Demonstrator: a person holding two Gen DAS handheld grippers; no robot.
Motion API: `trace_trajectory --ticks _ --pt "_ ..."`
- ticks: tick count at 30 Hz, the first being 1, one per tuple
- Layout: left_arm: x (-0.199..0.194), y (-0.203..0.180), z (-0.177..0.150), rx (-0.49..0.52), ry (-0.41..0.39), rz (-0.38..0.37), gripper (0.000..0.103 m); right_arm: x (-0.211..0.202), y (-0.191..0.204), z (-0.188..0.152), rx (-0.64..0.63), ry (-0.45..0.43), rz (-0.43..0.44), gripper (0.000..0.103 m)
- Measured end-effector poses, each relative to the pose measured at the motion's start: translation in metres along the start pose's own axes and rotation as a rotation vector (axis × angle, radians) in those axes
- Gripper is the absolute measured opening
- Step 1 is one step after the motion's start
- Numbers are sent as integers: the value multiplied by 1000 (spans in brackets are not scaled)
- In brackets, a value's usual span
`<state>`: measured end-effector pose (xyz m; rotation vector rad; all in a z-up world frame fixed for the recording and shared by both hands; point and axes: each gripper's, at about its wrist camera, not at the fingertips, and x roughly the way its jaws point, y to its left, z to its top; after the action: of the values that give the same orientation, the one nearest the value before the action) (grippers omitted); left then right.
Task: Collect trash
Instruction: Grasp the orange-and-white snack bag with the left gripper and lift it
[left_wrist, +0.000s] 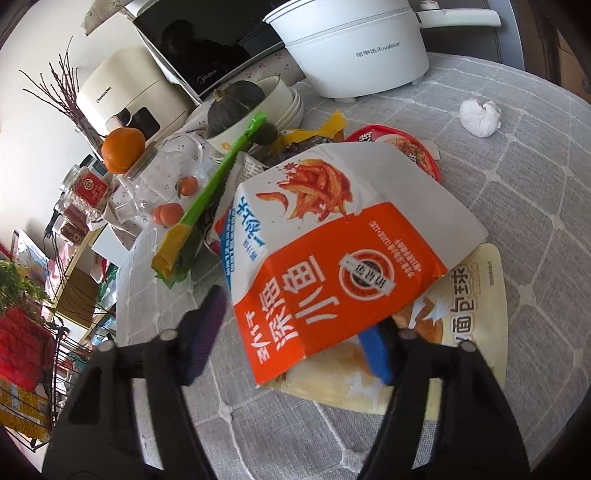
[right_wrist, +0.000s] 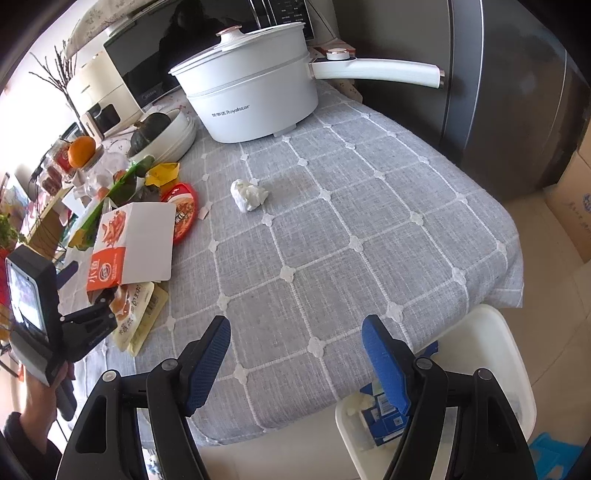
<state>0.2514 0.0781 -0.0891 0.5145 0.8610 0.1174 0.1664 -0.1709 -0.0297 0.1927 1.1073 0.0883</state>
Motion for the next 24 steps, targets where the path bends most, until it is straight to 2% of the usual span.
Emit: trace_trajectory --ticks 1,3,4,8,10,13,17,24 --pt "0 -1 1 -7 1 -13 51 1 0 0 -4 2 -2 75" --pt "-6 2 2 -29 -14 -31 41 2 0 0 -15 4 -10 75" --pt "-8 3 3 -39 -21 -41 30 3 0 0 -19 3 -14 75" --pt "-24 15 7 -100 -59 -73 11 2 -2 0 -24 1 -24 75" --pt "-31 24 9 -138 -71 -103 6 1 -1 -1 -22 0 -23 75" --pt "-43 39 8 -220 -75 -174 3 1 1 -1 -20 -1 -18 75" --pt "-58 62 3 -377 -62 -304 3 5 11 -1 -13 5 11 75" --pt "-77 86 -26 -636 -4 -488 3 28 49 -3 1 42 144 75"
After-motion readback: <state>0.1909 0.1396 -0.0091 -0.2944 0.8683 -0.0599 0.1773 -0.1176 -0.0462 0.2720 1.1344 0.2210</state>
